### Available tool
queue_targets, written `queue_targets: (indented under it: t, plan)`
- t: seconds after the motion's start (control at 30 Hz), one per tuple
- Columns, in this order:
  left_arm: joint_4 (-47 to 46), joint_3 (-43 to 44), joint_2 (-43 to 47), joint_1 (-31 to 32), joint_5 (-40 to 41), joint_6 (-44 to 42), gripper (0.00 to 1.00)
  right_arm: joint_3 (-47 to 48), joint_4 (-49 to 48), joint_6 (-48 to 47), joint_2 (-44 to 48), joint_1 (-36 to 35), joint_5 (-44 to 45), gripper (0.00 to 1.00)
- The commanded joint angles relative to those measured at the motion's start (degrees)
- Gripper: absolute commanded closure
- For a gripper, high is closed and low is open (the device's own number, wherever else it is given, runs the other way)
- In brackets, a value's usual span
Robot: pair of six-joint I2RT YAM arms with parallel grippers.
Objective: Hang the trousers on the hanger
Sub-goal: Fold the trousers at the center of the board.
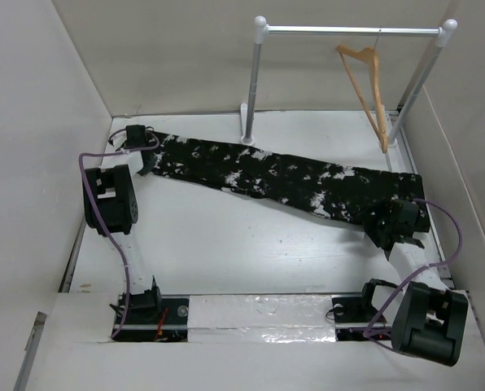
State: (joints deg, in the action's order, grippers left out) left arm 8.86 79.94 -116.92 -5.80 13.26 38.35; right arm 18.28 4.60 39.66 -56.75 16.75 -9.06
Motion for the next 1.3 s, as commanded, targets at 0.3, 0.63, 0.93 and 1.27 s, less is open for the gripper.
queue_targets:
  t: [0.3, 0.63, 0.93, 1.27]
  plan:
    - [1.68, -10.15, 10.75, -3.78, 3.35, -0.47, 1.0, 4.13, -9.7, 2.27, -8.82, 4.25, -1.13, 0.7]
    - [11.25, -22.63, 26.99, -3.78, 13.54, 1.37, 1.0, -1.84, 0.57, 1.3, 12.78, 4.78, -1.74, 1.0]
    - [11.97, -33.62, 45.11, -17.66, 4.24, -2.83, 0.95, -2.81, 10.7, -1.17, 29.5, 7.59, -4.31, 0.18]
    - [6.08, -31.78, 55.05, 1.98, -0.43, -5.22, 0.49, -0.09, -1.51, -0.73, 7.84, 17.96, -3.94, 0.03]
